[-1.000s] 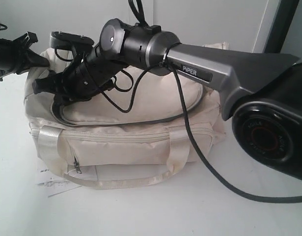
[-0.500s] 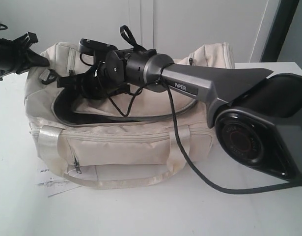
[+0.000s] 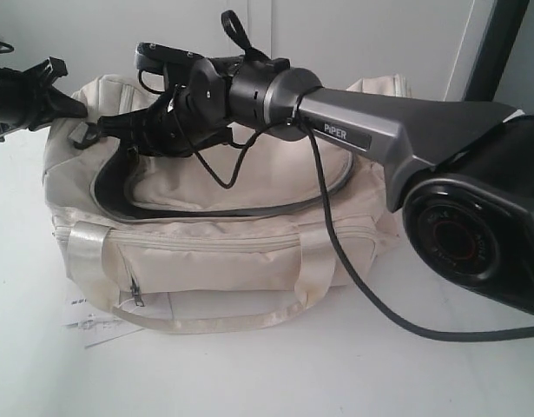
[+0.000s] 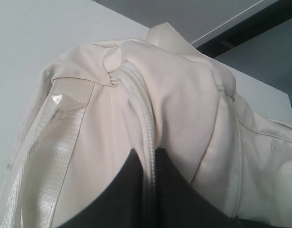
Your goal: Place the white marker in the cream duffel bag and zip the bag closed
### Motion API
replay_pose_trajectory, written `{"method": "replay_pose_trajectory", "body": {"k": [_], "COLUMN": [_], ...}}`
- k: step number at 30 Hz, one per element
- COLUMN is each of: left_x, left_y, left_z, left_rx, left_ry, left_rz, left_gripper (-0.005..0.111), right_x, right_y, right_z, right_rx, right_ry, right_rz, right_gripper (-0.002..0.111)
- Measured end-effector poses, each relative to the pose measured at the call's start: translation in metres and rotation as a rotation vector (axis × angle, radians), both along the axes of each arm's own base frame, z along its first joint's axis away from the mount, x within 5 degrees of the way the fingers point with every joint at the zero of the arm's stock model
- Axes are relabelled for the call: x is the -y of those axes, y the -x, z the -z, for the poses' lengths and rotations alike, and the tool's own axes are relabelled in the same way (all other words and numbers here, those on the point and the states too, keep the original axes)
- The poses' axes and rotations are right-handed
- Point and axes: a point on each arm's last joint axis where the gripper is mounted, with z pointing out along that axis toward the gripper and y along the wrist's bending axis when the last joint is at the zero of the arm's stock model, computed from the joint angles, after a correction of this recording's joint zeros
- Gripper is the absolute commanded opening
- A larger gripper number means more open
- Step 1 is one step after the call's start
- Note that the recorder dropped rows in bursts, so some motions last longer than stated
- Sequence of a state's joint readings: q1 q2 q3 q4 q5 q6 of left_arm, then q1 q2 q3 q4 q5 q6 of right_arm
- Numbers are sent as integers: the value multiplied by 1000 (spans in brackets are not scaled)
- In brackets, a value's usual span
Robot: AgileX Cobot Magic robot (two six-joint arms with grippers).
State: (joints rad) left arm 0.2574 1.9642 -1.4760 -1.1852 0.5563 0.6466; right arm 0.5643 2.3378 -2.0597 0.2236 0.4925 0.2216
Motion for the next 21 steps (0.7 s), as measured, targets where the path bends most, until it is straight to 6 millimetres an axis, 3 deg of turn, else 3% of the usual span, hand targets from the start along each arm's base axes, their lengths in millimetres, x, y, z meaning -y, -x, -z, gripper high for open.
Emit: {"method": "replay_pose_trajectory", "body": {"k": [10,14,18,20,21], "left_x": [0,0,0,0,0], "left_y": [0,0,0,0,0], "left_z": [0,0,0,0,0], "left_rx": [0,0,0,0,0], "left_ry": [0,0,0,0,0], "left_rz": [0,0,0,0,0], "left_gripper": [0,0,0,0,0], "right_x": [-14,-15,-16,-17,-17], "right_y": [13,11,3,0,-1], "right_z": [-2,-4,8,17,19], "right_rx": [5,42,97,109,110], "right_ry": [16,12,6,4,4], "right_rz": [-174,-184,-156,-141,-138], "right_gripper": [23,23,23,16,5]}}
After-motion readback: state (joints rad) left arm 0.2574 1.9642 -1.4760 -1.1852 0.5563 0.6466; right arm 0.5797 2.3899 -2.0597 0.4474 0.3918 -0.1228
